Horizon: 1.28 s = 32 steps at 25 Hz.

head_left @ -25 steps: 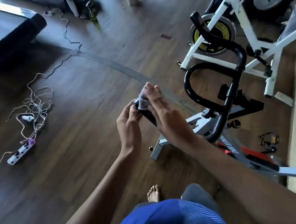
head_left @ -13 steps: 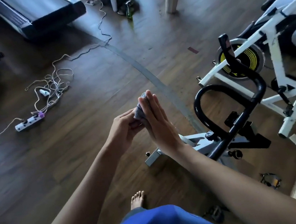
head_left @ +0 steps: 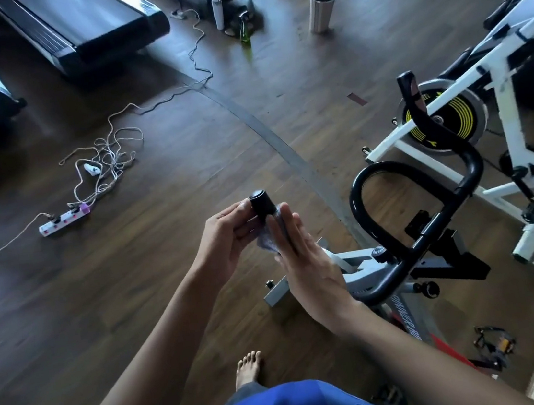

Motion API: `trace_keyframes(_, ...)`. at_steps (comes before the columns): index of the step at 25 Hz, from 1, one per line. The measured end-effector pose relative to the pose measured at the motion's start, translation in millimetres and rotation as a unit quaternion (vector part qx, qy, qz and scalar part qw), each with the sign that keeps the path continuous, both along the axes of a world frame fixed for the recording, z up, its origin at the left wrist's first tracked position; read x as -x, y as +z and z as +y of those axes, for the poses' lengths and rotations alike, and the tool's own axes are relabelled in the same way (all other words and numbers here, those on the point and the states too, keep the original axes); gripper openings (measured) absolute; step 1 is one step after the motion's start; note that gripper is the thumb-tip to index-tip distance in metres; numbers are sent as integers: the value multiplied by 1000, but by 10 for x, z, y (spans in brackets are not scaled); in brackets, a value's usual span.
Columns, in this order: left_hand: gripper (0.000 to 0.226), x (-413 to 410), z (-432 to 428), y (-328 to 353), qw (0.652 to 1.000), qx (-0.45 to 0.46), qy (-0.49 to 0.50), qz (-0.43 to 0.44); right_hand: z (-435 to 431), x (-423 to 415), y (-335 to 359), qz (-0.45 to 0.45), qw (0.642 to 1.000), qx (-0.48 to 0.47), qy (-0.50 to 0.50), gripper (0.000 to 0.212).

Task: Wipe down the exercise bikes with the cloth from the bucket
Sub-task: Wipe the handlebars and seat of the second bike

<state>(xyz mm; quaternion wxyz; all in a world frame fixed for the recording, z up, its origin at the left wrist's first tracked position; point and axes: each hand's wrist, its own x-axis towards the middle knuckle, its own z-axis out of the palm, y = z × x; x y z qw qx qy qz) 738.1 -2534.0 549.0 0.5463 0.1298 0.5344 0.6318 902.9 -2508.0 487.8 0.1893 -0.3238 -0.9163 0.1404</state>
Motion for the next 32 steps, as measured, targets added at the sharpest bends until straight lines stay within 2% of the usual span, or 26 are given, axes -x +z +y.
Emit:
trace_keyframes(5, 21, -145, -16, 0, 998, -4, 48, 37, -149, -276, -55, -42, 998, -19, -44, 89)
trace_keyframes(8, 25, -211, -9, 0, 995, -14, 68, 67, -239, -429, -23, -60, 995, -61, -41, 67)
trace_keyframes(10, 34, -321, -22, -33, 982, -3, 108, 156, -297, -527, -23, -78, 994, -60, -43, 66)
trace_keyframes(11, 37, -409, -50, -64, 956, 24, 145, 255, -323, -574, -35, -81, 994, -61, -46, 66)
trace_keyframes(13, 32, -611, -182, -173, 858, 36, 205, 470, -362, -679, -71, -96, 992, -67, -47, 68)
trace_keyframes(15, 26, -774, -332, -340, 770, -18, 140, 622, -399, -807, -91, -120, 989, -68, -55, 80)
trace_keyframes(17, 26, -847, -463, -531, 715, -58, 26, 696, -439, -934, -107, -129, 986, -85, -64, 73)
trace_keyframes(21, 37, -875, -560, -744, 661, -85, -92, 740, -487, -1172, -178, -94, 989, -93, -73, 52)
trace_keyframes(26, 46, -933, -621, -852, 625, -70, -132, 767, -302, -1526, -288, -10, 997, -69, -45, 46)
trace_keyframes(29, 49, -944, -621, -866, 614, -59, -130, 776, -27, -1682, -276, 13, 998, -55, -21, 42)
trace_keyframes(32, 51, -968, -631, -875, 620, -53, -133, 771, 210, -1716, -257, 59, 994, -8, -89, 37)
